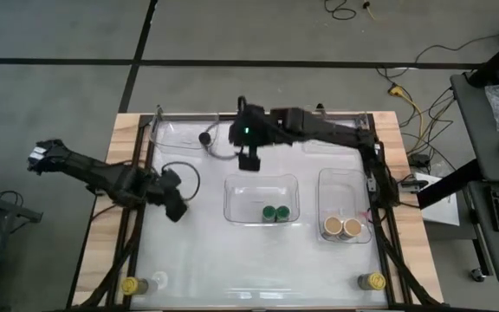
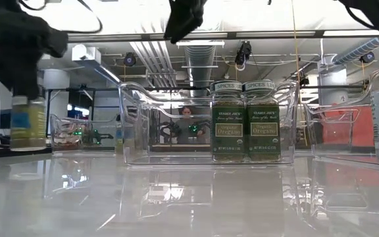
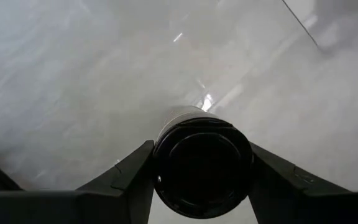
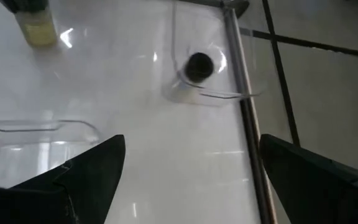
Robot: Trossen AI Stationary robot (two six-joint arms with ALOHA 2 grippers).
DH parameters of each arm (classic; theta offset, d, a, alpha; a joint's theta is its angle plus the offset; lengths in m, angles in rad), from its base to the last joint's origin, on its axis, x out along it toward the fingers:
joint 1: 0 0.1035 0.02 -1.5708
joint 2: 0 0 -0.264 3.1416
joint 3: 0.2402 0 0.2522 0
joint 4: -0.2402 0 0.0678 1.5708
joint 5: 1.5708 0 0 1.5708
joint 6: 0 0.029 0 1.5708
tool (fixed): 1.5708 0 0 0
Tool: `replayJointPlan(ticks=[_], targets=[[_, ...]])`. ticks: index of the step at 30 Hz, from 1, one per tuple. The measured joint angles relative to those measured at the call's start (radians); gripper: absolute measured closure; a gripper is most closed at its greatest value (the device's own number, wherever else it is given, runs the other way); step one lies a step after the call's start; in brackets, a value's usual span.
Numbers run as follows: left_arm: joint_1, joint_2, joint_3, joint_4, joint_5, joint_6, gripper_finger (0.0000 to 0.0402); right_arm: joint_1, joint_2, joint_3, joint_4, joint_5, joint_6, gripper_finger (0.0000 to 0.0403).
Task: Sort spices by type
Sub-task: Put the black seasoning bottle into the top left transparent bin
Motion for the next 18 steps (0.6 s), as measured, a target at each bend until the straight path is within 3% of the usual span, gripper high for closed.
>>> replayJointPlan(ticks=[8,18], targets=[[0.334,0.038,0.006,0.025,0.038,0.204,0.0214,-0.124,0.0,0.0,0.038,-0.114,-0.089,0.0042],[0.709,0.119,0.009,0.114,0.161,0.525,0.0214,-0.19,0.0,0.0,0.037,-0.139,-0.111,0.0042]])
